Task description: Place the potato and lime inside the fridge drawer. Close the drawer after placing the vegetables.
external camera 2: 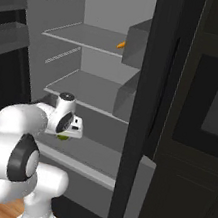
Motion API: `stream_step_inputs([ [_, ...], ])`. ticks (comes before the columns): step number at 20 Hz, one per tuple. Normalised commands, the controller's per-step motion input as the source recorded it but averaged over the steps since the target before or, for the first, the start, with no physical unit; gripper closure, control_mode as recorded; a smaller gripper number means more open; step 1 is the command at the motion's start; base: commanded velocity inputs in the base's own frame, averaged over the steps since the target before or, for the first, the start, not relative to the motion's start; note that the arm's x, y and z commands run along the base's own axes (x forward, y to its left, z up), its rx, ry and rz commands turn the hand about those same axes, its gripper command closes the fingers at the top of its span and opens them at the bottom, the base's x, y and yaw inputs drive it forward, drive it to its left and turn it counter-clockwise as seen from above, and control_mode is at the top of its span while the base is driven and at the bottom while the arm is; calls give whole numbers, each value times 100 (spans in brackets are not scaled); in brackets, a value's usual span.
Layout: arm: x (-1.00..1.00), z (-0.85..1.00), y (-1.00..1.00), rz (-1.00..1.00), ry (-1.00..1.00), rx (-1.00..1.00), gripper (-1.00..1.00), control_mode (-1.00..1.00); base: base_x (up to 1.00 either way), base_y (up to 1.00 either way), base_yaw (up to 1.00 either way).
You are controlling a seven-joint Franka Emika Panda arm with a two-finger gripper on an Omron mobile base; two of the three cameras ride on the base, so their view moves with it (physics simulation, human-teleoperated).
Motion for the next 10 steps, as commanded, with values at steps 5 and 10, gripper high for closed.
stream_step_inputs([
  [5,1,-79,0,0,9,0,100,-100,0,0,0],
  [10,0,-65,0,0,7,0,100,-100,0,0,0],
])
